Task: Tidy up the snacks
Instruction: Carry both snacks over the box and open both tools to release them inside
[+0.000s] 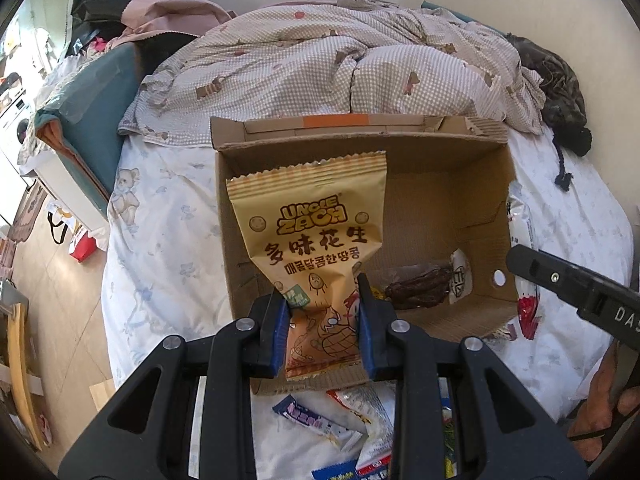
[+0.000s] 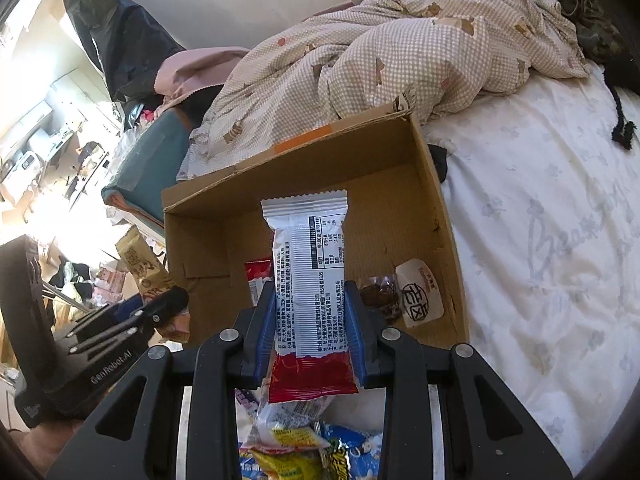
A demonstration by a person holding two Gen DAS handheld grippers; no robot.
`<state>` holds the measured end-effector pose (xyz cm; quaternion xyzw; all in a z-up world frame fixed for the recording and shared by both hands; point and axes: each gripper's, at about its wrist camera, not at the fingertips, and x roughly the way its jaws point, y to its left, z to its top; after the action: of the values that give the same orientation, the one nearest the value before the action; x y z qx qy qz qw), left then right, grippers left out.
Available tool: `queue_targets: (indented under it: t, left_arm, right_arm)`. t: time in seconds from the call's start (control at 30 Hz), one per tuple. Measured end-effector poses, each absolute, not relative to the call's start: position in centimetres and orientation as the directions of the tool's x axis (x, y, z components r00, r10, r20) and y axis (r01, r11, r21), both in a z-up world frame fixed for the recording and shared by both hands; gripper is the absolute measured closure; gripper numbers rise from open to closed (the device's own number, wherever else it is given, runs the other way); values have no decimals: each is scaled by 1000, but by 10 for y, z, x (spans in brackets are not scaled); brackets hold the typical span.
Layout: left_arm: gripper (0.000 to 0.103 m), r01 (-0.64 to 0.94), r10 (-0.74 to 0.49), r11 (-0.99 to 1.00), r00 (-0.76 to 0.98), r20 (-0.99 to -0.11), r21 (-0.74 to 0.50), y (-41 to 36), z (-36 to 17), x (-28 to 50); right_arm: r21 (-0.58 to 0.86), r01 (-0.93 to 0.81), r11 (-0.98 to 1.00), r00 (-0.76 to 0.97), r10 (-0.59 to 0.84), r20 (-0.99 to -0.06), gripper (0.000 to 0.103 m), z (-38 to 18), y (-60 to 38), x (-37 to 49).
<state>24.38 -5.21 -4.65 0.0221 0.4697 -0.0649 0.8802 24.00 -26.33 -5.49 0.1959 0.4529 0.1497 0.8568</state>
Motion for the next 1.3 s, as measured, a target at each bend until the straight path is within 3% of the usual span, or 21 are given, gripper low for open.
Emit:
queue_targets:
  t: [0.6,1.3]
  left_arm:
    - [78,153,-98,988,527,-844,-19,-60,-76,261]
    - [76,134,-83,991,525,-847,-15,-58,-83,264]
  right_arm:
    - [477,-28,878,465,434,-771,70,-101,-259,269]
    - [473,-2,881,417,431,-800,69,-115,-256,276]
